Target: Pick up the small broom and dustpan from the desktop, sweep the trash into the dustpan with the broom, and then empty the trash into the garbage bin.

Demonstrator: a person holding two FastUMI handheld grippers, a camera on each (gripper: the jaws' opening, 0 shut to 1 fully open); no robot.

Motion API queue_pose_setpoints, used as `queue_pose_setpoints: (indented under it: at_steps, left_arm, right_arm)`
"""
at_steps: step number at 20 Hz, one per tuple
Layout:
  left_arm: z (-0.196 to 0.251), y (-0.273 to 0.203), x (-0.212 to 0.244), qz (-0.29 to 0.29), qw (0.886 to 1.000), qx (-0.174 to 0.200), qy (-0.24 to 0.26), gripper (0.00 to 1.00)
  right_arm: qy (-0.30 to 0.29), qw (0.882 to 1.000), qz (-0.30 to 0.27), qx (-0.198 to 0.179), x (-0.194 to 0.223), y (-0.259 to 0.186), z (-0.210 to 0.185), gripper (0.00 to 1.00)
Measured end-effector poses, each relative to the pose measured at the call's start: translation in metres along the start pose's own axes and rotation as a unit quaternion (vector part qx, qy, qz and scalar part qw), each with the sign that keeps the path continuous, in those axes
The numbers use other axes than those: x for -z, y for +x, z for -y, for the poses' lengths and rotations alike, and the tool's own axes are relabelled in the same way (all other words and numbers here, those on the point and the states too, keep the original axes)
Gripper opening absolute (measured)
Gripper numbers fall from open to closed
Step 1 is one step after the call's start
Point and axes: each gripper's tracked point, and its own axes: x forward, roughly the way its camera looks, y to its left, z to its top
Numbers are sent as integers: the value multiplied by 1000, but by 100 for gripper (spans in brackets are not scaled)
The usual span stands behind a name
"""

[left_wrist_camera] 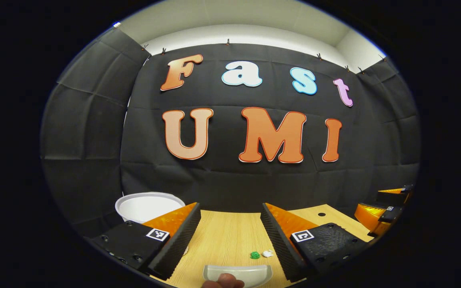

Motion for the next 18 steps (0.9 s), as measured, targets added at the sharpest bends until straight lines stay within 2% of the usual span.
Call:
queue_pose_setpoints:
  at_steps: [5,12,18]
  left_arm:
    - [6,0,9,-6,1000,5,9,95]
    - [12,3,30,-37,999,9,4,95]
    - [23,7,74,-111,993,23,-13,95]
  right_arm:
    - [10,1000,-1,10,0,6,3,94]
    - [11,1000,-19,5,13,12,1,93]
    - [8,998,-62,-11,39,17,-6,94]
